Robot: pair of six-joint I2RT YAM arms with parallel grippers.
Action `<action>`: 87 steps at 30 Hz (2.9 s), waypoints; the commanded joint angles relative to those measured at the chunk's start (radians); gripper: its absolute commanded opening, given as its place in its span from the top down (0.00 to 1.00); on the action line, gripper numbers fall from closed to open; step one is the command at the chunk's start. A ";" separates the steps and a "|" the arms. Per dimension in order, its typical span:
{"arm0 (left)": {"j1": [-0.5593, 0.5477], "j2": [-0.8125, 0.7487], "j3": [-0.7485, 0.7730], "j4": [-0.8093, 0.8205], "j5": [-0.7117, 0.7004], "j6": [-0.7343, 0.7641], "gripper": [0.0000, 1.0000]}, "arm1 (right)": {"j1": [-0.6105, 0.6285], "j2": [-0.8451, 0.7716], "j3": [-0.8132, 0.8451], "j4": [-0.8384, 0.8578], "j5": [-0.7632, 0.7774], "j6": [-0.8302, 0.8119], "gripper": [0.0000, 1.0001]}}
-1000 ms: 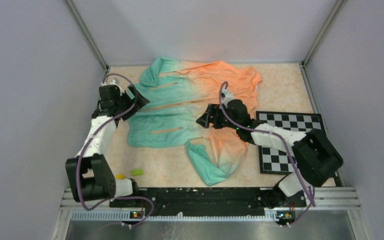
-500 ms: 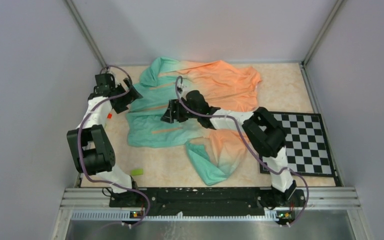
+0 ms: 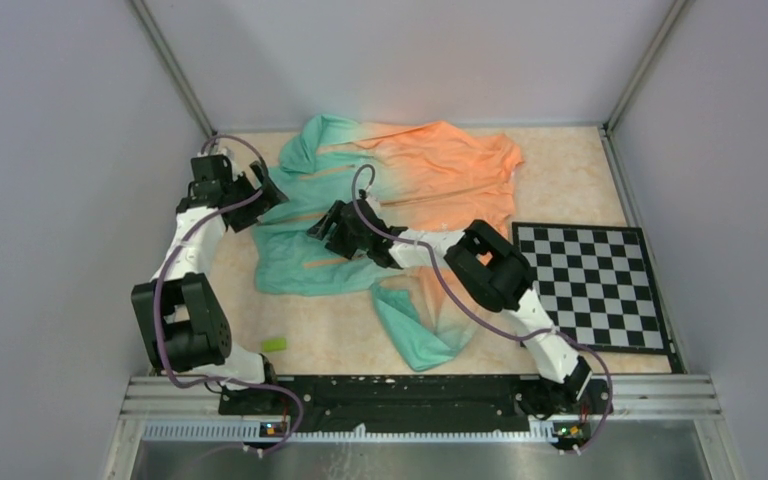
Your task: Zip up the jacket
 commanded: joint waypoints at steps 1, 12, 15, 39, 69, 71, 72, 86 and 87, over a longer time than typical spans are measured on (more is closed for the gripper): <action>-0.013 -0.063 0.002 0.041 0.036 0.009 0.01 | 0.020 0.038 0.052 0.013 0.082 0.193 0.34; -0.069 -0.118 0.008 0.038 0.024 0.022 0.01 | 0.022 0.050 0.083 0.040 0.105 0.237 0.57; -0.080 -0.134 0.006 0.038 0.011 0.028 0.01 | 0.023 0.051 0.096 0.019 0.134 0.226 0.60; -0.142 -0.204 -0.030 0.043 -0.083 0.026 0.01 | 0.014 0.067 0.065 0.273 0.093 0.086 0.99; 0.142 -0.191 -0.426 0.190 0.228 -0.285 0.33 | -0.021 -0.144 -0.356 0.599 -0.222 -0.295 1.00; 0.146 -0.135 -0.404 0.183 0.257 -0.280 0.34 | -0.021 -0.154 -0.375 0.581 -0.218 -0.299 0.99; 0.147 -0.112 -0.398 0.190 0.267 -0.279 0.35 | -0.020 -0.158 -0.381 0.562 -0.218 -0.303 0.99; 0.152 -0.061 -0.405 0.317 0.235 -0.277 0.40 | -0.010 -0.150 -0.404 0.506 -0.231 -0.342 0.99; 0.151 -0.057 -0.403 0.324 0.238 -0.289 0.41 | -0.008 -0.150 -0.402 0.503 -0.229 -0.346 0.99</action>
